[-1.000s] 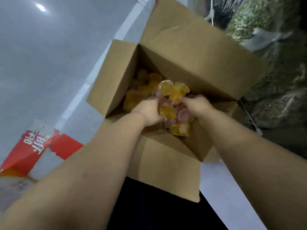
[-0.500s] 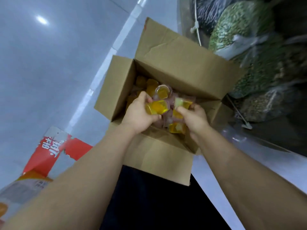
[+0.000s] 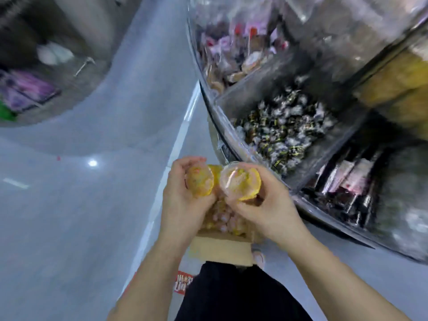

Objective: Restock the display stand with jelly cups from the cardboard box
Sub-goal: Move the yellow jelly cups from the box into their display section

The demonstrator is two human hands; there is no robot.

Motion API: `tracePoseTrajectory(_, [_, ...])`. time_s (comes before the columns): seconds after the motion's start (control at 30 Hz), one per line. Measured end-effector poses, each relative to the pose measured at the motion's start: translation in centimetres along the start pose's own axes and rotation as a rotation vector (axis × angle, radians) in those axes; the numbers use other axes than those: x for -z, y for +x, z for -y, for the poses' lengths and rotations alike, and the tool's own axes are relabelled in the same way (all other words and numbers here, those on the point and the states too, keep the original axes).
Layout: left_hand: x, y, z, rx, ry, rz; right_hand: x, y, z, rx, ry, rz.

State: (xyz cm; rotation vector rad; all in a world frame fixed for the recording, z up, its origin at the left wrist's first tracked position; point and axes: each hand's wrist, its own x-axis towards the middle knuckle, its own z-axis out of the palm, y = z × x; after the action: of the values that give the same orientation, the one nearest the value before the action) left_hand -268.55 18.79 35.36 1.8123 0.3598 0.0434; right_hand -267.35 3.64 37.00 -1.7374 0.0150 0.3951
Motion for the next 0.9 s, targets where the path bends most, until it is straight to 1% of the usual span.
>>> tracePoseTrajectory(0.07, [-0.4,1.0,-4.9,-0.160,0.030,0.057,2.3,-1.0,4.2,0.081,-0.042,-0.069])
tracePoseTrajectory(0.17, [-2.0,2.0,-10.7,-0.411,0.115,0.156,5.9,-3.0,8.0,0.159,-0.063,-0.202])
tracePoseTrajectory(0.27, [-4.5,2.2,-15.1,-0.552,0.114,0.285,9.3,-4.8,10.0,0.215,-0.083,-0.345])
tracePoseTrajectory(0.4, [-8.3,1.7,-18.7,-0.605,0.061,0.456,13.9,-6.4,11.3,0.247,-0.021,-0.479])
tracePoseTrajectory(0.43, [-9.3,1.7,-19.3,-0.636,0.075,0.477,15.1,-6.6,11.5,0.259,-0.043,-0.504])
tracePoseTrajectory(0.53, [-12.1,2.2,-21.2,-0.768,0.146,0.471,18.9,-6.9,12.2,0.269,-0.149,-0.571])
tracePoseTrajectory(0.63, [-14.9,2.6,-23.6,-0.844,0.161,0.504,23.3,-6.7,12.9,0.269,-0.297,-0.632])
tracePoseTrajectory(0.73, [-17.8,3.0,-25.7,-0.871,0.194,0.553,27.6,-6.3,13.3,0.260,-0.399,-0.628])
tracePoseTrajectory(0.83, [-20.7,3.4,-27.2,-0.875,0.248,0.570,30.9,-6.1,13.0,0.242,-0.625,-0.628])
tracePoseTrajectory(0.9, [-22.5,3.5,-27.7,-0.875,0.284,0.611,32.5,-5.8,12.6,0.217,-0.810,-0.616])
